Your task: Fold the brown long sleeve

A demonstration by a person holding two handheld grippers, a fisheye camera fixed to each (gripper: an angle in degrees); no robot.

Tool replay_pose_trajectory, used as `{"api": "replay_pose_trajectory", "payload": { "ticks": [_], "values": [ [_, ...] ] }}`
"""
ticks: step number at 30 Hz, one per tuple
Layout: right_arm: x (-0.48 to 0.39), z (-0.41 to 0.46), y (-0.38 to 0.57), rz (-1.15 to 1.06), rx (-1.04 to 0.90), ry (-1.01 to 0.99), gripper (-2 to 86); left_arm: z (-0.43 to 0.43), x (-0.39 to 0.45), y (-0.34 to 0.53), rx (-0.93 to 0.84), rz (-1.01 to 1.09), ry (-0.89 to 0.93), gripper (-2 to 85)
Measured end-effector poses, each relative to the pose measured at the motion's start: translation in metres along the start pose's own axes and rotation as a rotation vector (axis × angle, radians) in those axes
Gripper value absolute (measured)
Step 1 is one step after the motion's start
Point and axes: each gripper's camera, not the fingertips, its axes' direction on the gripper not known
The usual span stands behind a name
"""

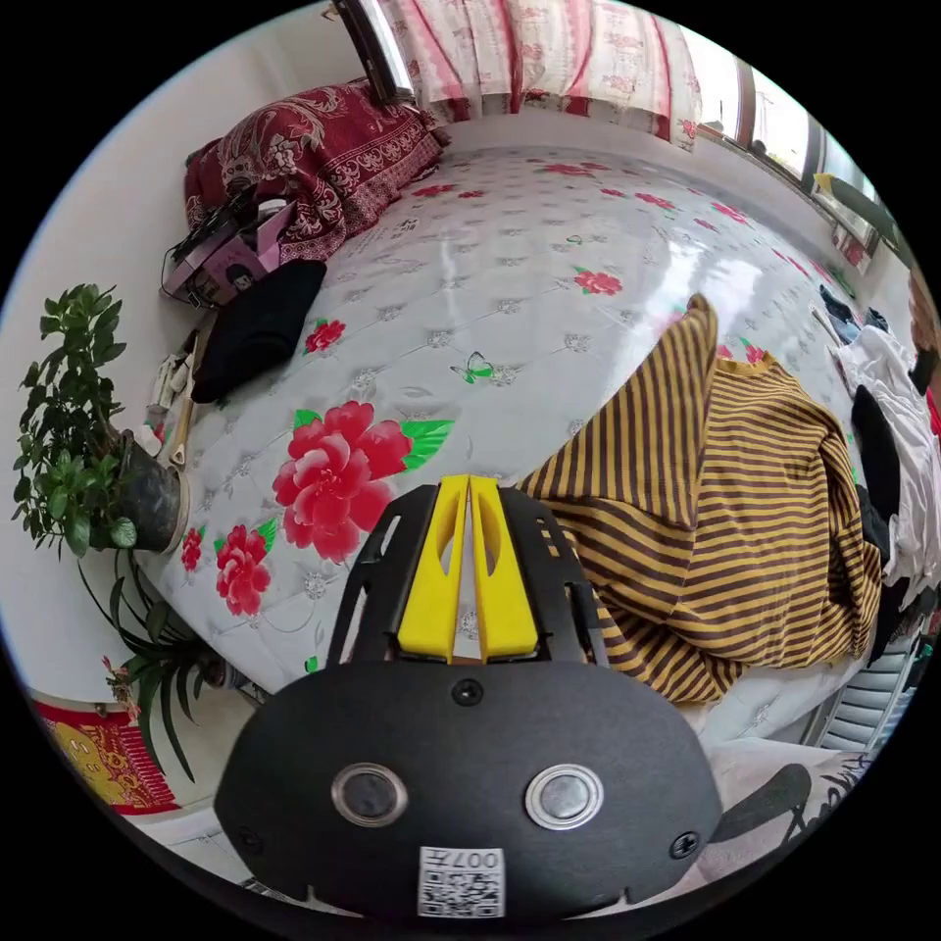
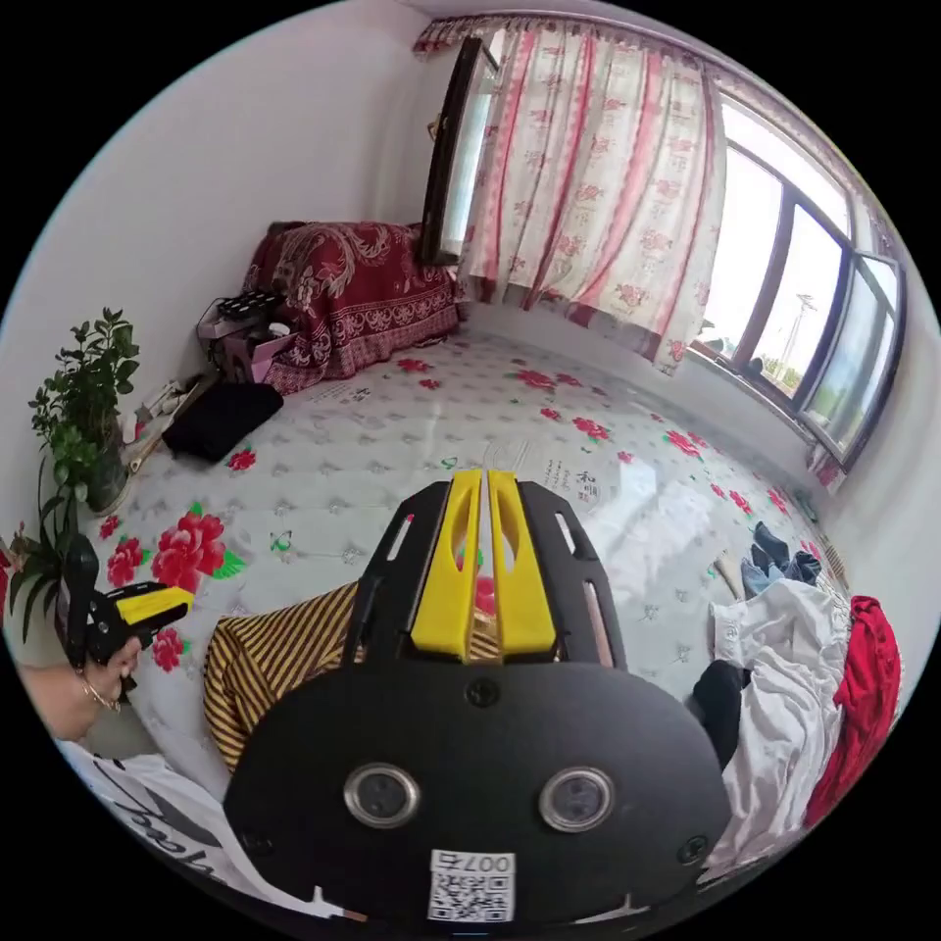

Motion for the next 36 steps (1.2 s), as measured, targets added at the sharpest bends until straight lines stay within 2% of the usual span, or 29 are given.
{"api": "replay_pose_trajectory", "payload": {
  "ticks": [4, 8, 12, 14, 19, 22, 28, 30, 33, 36],
  "values": [
    [0.026, 0.03, 0.073, 0.028, -0.241, -0.026, 6.6, 0.006, -0.008, 0.027, -0.02, -0.012, 0.049, -1.0],
    [0.069, 0.055, 0.192, 0.144, -0.576, 0.034, 9.0, 0.017, 0.0, 0.059, -0.095, 0.001, 0.117, -1.0],
    [0.101, 0.054, 0.251, 0.253, -0.7, 0.073, 9.7, 0.021, 0.019, 0.071, -0.122, 0.066, 0.129, -1.0],
    [0.103, 0.062, 0.258, 0.236, -0.723, 0.098, 9.6, 0.03, 0.035, 0.07, -0.143, 0.115, 0.116, -1.0],
    [0.107, 0.08, 0.241, 0.116, -0.779, 0.009, 7.4, 0.07, 0.061, 0.06, -0.246, 0.169, 0.019, -1.0],
    [0.115, 0.088, 0.23, 0.077, -0.799, 0.038, 5.9, 0.073, 0.073, 0.056, -0.212, 0.184, -0.038, -1.0],
    [0.114, 0.076, 0.222, 0.267, -0.735, 0.161, 3.2, 0.077, 0.085, 0.058, -0.201, 0.193, -0.105, -1.0],
    [0.09, 0.051, 0.215, 0.323, -0.636, 0.221, 1.9, 0.076, 0.083, 0.062, -0.196, 0.194, -0.096, -1.0],
    [0.047, 0.042, 0.208, 0.388, -0.619, 0.119, 0.4, 0.072, 0.078, 0.065, -0.216, 0.17, -0.08, -1.0],
    [-0.001, 0.051, 0.205, 0.332, -0.672, 0.021, -0.1, 0.059, 0.074, 0.069, -0.201, 0.135, -0.055, -1.0]
  ]
}}
